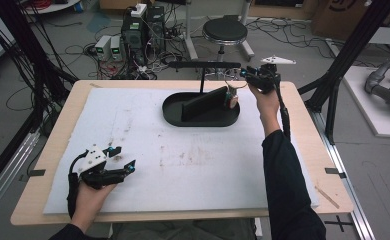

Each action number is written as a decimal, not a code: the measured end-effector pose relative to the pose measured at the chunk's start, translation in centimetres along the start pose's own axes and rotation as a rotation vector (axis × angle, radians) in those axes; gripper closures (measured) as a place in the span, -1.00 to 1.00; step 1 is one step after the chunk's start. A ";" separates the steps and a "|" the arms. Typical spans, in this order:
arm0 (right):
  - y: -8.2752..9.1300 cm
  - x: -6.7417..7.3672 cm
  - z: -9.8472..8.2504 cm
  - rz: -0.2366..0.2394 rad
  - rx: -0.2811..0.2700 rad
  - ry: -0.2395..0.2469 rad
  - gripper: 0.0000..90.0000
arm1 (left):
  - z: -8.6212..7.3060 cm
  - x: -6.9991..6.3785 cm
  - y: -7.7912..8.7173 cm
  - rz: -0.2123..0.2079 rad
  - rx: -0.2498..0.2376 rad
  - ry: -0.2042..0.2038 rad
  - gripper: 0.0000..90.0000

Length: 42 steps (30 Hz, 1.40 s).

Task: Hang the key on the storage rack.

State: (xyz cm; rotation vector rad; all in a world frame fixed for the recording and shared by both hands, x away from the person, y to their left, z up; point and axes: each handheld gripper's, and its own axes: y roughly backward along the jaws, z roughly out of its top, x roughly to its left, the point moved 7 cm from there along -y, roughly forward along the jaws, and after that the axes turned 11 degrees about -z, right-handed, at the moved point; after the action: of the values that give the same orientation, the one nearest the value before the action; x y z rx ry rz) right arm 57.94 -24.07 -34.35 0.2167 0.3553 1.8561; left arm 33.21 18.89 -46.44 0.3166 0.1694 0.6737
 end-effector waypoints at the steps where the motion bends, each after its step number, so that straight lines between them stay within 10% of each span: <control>1: 0.2 -0.1 0.0 -0.001 0.001 0.002 0.43 | 0.0 0.0 -0.1 -0.001 -0.001 0.000 -0.39; 20: 10.0 0.7 -0.2 0.129 -0.075 0.032 0.08 | 2.3 -0.1 -2.2 -0.048 -0.022 -0.050 -0.39; 31: 15.7 0.3 -5.3 0.147 -0.061 0.030 0.03 | 3.6 0.2 -3.1 -0.089 -0.036 0.004 -0.40; 42: 17.7 0.5 -10.8 0.134 -0.066 -0.024 -0.34 | 4.3 0.9 -2.0 -0.022 -0.065 -0.024 -0.41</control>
State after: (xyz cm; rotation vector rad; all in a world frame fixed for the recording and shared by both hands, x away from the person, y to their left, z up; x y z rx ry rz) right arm 38.46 -30.03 -38.29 0.2220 0.2674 1.9926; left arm 36.16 17.00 -43.17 0.2599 0.1275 0.6519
